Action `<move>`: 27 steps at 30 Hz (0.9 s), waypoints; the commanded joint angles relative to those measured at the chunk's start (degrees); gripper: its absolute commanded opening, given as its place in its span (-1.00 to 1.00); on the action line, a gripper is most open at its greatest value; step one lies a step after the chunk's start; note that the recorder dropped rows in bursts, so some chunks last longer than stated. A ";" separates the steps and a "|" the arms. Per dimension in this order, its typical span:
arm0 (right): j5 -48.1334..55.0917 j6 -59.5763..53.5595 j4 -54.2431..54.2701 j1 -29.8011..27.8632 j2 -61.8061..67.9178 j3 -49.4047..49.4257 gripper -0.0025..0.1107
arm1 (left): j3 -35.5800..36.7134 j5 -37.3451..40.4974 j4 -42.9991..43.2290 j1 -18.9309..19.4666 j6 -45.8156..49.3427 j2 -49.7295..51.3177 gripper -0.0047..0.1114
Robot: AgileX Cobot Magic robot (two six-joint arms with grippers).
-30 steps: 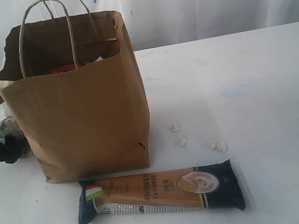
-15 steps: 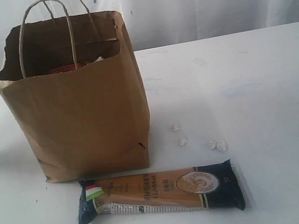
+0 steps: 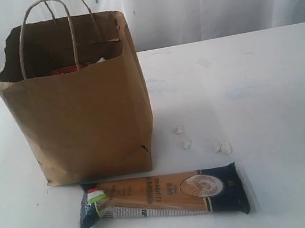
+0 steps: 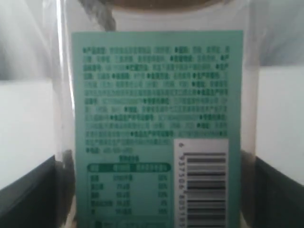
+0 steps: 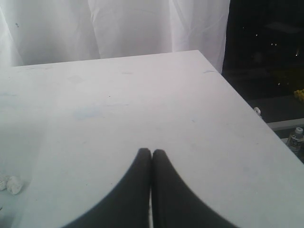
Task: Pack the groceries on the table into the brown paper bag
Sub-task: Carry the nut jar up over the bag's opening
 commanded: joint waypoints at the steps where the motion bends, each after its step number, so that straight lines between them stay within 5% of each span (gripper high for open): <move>1: -0.05 -0.10 0.02 -0.01 -0.32 0.10 -0.96 | -3.24 -37.37 12.70 0.08 -1.73 -5.77 -0.92; 6: -0.05 -0.10 0.02 -0.01 -0.32 0.10 -0.96 | -21.73 -49.48 36.54 0.08 -40.12 2.69 -0.92; 8: -0.05 -0.10 0.02 -0.01 -0.32 0.10 -0.96 | -29.60 -58.04 42.31 -0.05 -49.98 7.75 -0.92; 11: -0.05 -0.10 0.02 -0.01 -0.32 0.10 -0.96 | -37.09 -58.04 51.05 -0.30 -59.87 13.54 -0.92; 18: -0.05 -0.10 0.02 -0.01 -0.32 0.10 -0.96 | -38.85 -56.55 57.62 -10.79 -55.08 21.25 -0.92; 27: -0.05 -0.10 0.02 -0.01 -0.32 0.10 -0.96 | -38.71 -58.04 58.85 -12.05 -53.76 27.48 -0.92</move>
